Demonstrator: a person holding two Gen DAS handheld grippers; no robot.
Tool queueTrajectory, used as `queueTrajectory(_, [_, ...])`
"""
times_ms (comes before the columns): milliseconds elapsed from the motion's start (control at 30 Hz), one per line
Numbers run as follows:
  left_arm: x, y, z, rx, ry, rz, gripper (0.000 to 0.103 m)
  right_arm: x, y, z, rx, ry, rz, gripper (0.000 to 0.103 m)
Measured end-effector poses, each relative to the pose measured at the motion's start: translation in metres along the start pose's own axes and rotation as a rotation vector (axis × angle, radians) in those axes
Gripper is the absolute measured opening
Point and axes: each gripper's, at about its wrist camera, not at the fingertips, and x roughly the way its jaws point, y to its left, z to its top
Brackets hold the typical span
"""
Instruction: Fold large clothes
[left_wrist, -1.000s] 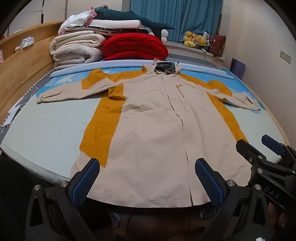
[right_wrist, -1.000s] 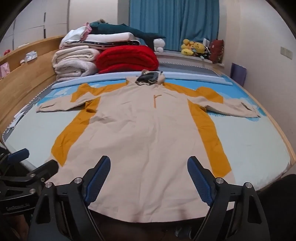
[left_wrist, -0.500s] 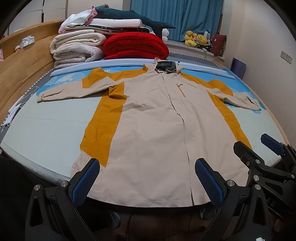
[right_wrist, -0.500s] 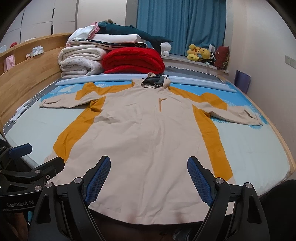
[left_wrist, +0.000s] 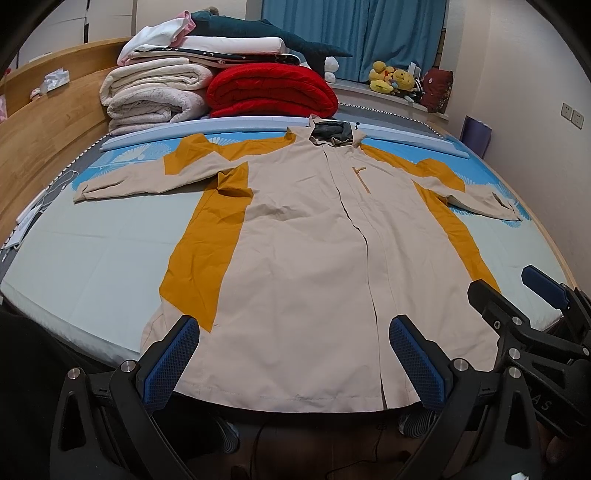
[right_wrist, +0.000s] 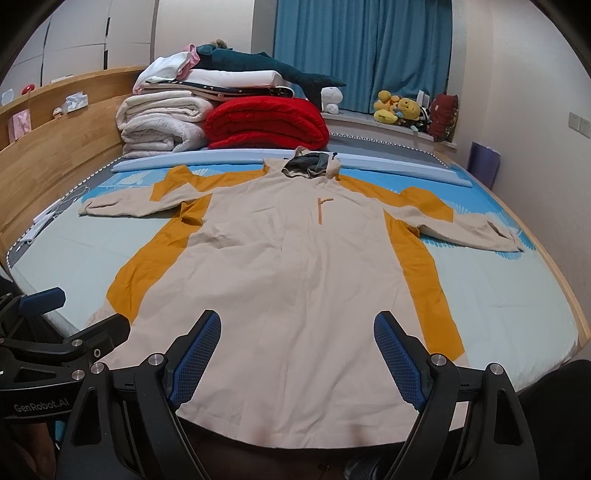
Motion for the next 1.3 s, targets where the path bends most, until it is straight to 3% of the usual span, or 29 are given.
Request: queueTrajectory(1300, [-0.0004, -0.0018, -0.0007, 0.011, 0.001, -0.004, 0.102, 0.0033, 0.0008, 0.0055, 0.012, -0.004, -0.002, 0.084])
